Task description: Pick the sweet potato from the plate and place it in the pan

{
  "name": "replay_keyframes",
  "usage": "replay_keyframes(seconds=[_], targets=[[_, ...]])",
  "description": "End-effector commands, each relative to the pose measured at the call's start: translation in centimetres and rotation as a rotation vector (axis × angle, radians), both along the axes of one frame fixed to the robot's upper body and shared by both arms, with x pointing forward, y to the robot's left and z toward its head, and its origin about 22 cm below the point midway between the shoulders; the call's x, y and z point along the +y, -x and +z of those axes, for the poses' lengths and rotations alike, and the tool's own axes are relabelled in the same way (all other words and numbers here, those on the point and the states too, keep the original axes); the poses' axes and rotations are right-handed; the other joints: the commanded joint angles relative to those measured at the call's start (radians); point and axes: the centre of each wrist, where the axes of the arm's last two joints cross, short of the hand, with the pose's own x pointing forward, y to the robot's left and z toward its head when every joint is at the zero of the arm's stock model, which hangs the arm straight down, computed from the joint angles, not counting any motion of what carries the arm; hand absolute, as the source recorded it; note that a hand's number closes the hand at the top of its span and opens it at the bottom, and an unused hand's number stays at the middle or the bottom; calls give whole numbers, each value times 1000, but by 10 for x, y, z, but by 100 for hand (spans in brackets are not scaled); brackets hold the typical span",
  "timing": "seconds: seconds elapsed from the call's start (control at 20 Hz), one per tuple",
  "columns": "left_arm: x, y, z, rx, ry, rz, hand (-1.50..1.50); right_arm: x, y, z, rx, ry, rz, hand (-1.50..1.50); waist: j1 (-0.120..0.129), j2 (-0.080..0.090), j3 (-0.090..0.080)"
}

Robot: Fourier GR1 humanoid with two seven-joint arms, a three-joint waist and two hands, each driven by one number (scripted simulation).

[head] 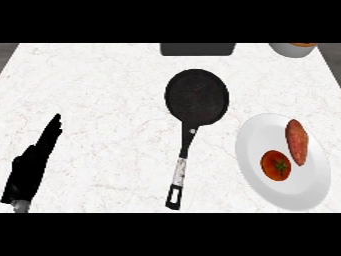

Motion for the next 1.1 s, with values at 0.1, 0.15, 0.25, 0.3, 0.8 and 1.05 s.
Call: replay_keyframes(seconds=[0.1,0.15,0.25,0.3,0.8,1.05], targets=[[-18,9,-5,-1,2,-10,0,-19,-4,50,230,118,161,-150,10,-1,0],[2,11,0,11,4,-10,0,-13,-7,45,252,90,206,-150,16,-1,1],[-9,15,-10,21,8,0,0,-12,-16,72,300,85,272,-150,13,-2,0],[-1,-3,8,12,-5,-21,0,-9,-33,83,286,71,307,-150,20,2,1],[-19,6,-7,10,-14,-12,0,27,-99,93,477,7,418,-150,27,3,1],[-12,4,-1,20,-27,-17,0,32,-122,98,573,-17,483,-150,26,4,1]])
